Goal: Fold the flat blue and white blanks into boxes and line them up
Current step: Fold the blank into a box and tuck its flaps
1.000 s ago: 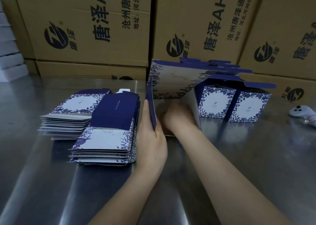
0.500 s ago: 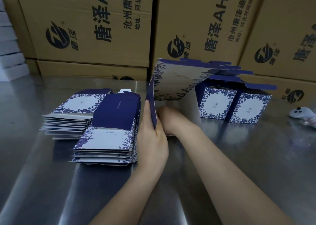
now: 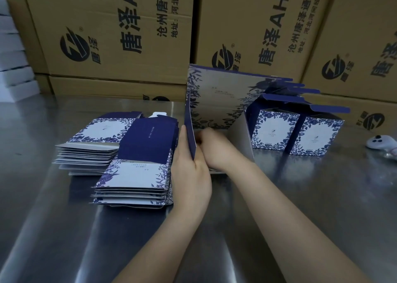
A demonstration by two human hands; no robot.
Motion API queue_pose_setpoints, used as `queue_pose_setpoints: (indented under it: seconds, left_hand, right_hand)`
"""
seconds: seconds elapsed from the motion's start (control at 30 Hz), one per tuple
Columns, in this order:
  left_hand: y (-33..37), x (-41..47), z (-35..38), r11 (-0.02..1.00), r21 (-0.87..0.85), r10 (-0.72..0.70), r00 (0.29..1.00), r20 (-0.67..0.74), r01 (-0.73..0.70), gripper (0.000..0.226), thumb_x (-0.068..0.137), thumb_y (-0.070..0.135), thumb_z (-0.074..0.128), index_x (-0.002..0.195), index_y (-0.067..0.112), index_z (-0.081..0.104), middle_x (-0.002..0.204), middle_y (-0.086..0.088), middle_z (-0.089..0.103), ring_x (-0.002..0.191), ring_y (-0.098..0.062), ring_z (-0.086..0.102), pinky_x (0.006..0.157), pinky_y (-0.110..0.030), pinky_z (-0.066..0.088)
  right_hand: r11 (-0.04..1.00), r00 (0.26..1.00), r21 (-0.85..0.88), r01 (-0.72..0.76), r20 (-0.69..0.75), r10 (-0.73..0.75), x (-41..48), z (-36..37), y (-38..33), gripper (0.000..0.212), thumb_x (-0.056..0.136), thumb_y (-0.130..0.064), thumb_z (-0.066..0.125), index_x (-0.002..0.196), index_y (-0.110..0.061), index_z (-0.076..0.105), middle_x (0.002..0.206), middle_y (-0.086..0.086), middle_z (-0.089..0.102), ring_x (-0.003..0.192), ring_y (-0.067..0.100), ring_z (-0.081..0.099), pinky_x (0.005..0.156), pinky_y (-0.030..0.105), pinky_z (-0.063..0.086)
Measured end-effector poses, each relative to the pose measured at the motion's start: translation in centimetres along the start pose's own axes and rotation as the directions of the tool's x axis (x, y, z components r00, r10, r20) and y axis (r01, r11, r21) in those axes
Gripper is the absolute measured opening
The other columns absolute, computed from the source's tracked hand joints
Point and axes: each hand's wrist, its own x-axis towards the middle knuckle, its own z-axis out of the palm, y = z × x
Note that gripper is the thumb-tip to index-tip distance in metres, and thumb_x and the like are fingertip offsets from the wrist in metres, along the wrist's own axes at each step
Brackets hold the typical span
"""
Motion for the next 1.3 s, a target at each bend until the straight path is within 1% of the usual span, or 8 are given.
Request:
queue_pose_setpoints:
  seconds: [0.17, 0.33, 0.47, 0.63, 0.77, 0.9, 1.13, 1.3]
  left_hand:
    - [1.4, -0.4, -0.1, 0.994, -0.094, 0.061, 0.998, -0.022, -0.063, 0.054, 0.096, 0.039, 0.036, 0.146, 0.022, 0.047, 0.145, 0.002, 0.051, 0.136, -0.014, 0.043, 0.114, -0.042, 0.035]
    - [1.6, -0.6, -0.2, 0.99, -0.125, 0.068, 0.998, -0.017, -0.07, 0.058, 0.094, 0.036, 0.035, 0.15, 0.027, 0.041, 0.151, 0.012, 0.045, 0.141, -0.004, 0.037, 0.118, -0.038, 0.031]
    - [1.7, -0.4, -0.5, 0.986, -0.159, 0.04, 0.999, -0.024, -0.043, 0.054, 0.097, 0.032, 0.037, 0.152, 0.032, 0.036, 0.152, 0.019, 0.041, 0.141, 0.0, 0.034, 0.119, -0.037, 0.029]
    - [2.1, -0.2, -1.0, 0.98, -0.197, 0.034, 0.999, 0.003, -0.033, 0.054, 0.101, 0.021, 0.036, 0.151, 0.042, 0.033, 0.149, 0.026, 0.04, 0.138, 0.004, 0.035, 0.118, -0.038, 0.031]
    - [2.1, 0.1, -1.1, 0.975, -0.222, 0.025, 0.999, 0.025, -0.019, 0.054, 0.102, 0.017, 0.034, 0.149, 0.043, 0.035, 0.147, 0.024, 0.043, 0.137, -0.001, 0.039, 0.115, -0.042, 0.035]
    - [2.1, 0.3, -1.0, 0.968, -0.25, 0.036, 0.998, 0.047, -0.023, 0.053, 0.095, 0.034, 0.04, 0.147, 0.042, 0.04, 0.147, 0.023, 0.044, 0.14, -0.005, 0.037, 0.116, -0.044, 0.034]
    - [1.6, 0.8, -1.3, 0.945, -0.326, 0.014, 0.992, 0.125, 0.028, 0.082, 0.072, 0.082, 0.042, 0.14, 0.037, 0.051, 0.146, 0.014, 0.05, 0.138, -0.008, 0.043, 0.116, -0.044, 0.033]
    - [2.0, 1.2, -1.7, 0.911, -0.392, -0.086, 0.989, 0.12, 0.126, 0.042, 0.087, 0.057, 0.047, 0.109, 0.035, 0.075, 0.136, 0.022, 0.056, 0.129, 0.001, 0.05, 0.111, -0.034, 0.04]
  right_hand:
    - [0.946, 0.997, 0.323, 0.018, -0.078, 0.008, -1.7, -1.1, 0.0, 0.015, 0.094, -0.013, 0.054, 0.093, -0.024, 0.064, 0.089, -0.002, 0.068, 0.088, 0.018, 0.063, 0.078, 0.03, 0.051]
    - [0.801, 0.982, 0.589, 0.11, -0.187, 0.003, -3.7, -3.3, -0.1, 0.051, 0.089, 0.01, 0.042, 0.131, -0.015, 0.058, 0.121, -0.003, 0.064, 0.119, 0.014, 0.058, 0.106, 0.039, 0.044]
    - [0.68, 0.935, 0.663, 0.312, -0.342, -0.095, -5.8, -5.5, -0.5, 0.04, 0.091, 0.009, 0.045, 0.109, -0.017, 0.07, 0.106, -0.003, 0.073, 0.103, 0.006, 0.067, 0.093, 0.028, 0.054]
    - [0.243, 0.761, 0.747, 0.619, -0.647, 0.051, -6.4, -8.3, 0.7, 0.038, 0.082, 0.015, 0.035, 0.084, 0.001, 0.07, 0.087, 0.018, 0.073, 0.092, 0.033, 0.071, 0.081, 0.033, 0.057]
    - [0.41, 0.689, 0.714, 0.567, -0.684, 0.24, -4.8, -7.6, 4.5, 0.036, 0.085, 0.011, 0.044, 0.086, -0.011, 0.072, 0.094, 0.007, 0.071, 0.103, 0.024, 0.067, 0.088, 0.035, 0.054]
    - [0.589, 0.831, 0.72, 0.367, -0.538, 0.14, -3.6, -3.9, 7.1, 0.037, 0.089, -0.007, 0.052, 0.103, -0.035, 0.072, 0.122, -0.007, 0.065, 0.123, 0.013, 0.054, 0.11, 0.045, 0.039]
    - [0.414, 0.968, 0.88, 0.231, -0.25, -0.008, -2.4, -1.7, 7.9, 0.038, 0.091, -0.029, 0.052, 0.128, -0.035, 0.06, 0.133, -0.01, 0.06, 0.122, 0.016, 0.058, 0.105, 0.043, 0.043]
    - [0.346, 0.969, 0.912, 0.221, -0.244, 0.023, -2.4, -1.4, 8.3, 0.035, 0.091, -0.03, 0.055, 0.125, -0.035, 0.061, 0.124, -0.008, 0.066, 0.111, 0.017, 0.065, 0.086, 0.031, 0.054]
